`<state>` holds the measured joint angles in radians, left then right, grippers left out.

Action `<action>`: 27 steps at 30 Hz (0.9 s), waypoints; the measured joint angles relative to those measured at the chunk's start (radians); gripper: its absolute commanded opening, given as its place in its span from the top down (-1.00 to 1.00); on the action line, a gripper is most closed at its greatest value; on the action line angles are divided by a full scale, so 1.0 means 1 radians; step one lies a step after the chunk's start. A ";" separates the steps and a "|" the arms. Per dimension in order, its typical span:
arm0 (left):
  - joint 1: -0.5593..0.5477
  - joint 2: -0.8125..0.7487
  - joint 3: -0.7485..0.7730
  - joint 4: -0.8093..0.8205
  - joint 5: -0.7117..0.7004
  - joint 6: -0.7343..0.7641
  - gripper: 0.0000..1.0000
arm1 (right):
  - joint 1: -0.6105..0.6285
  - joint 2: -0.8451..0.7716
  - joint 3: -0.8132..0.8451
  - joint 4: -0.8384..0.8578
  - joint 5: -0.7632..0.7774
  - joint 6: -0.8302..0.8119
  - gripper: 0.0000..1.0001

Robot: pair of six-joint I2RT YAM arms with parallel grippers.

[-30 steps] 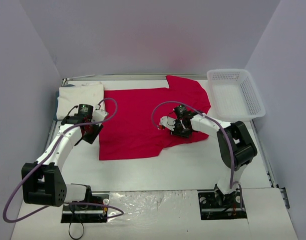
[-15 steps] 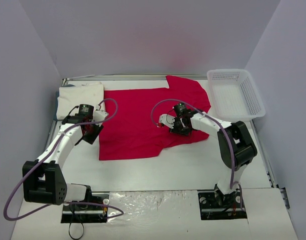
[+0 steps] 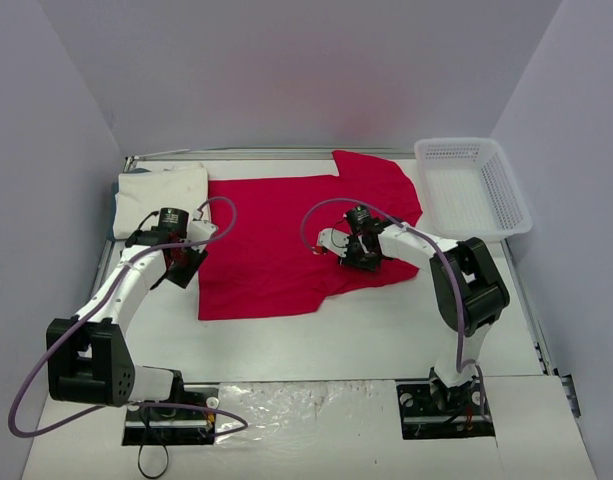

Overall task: Fold and stack the t-shirts
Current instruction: Grap the side of the flattened tshirt closest away from the robot with both arms

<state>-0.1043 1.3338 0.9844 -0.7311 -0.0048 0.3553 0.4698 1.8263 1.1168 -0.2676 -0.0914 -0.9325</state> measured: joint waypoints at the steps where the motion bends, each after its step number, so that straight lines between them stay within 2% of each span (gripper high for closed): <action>1: 0.000 0.001 0.000 0.000 0.000 0.000 0.23 | 0.000 0.000 0.000 0.000 0.000 0.000 0.45; 5: 0.000 0.012 0.000 0.000 0.000 0.000 0.23 | -0.001 0.001 0.000 0.001 0.000 0.001 0.49; 13: 0.000 0.017 0.000 0.000 0.001 0.000 0.23 | -0.006 0.005 0.001 0.001 -0.002 0.019 0.80; 27: 0.000 0.016 0.000 0.000 0.009 0.000 0.23 | -0.008 0.005 0.008 -0.032 0.002 0.054 0.99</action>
<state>-0.1043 1.3502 0.9844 -0.7307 0.0040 0.3553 0.4622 1.8309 1.1252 -0.3000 -0.0895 -0.8783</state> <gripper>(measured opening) 0.385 0.020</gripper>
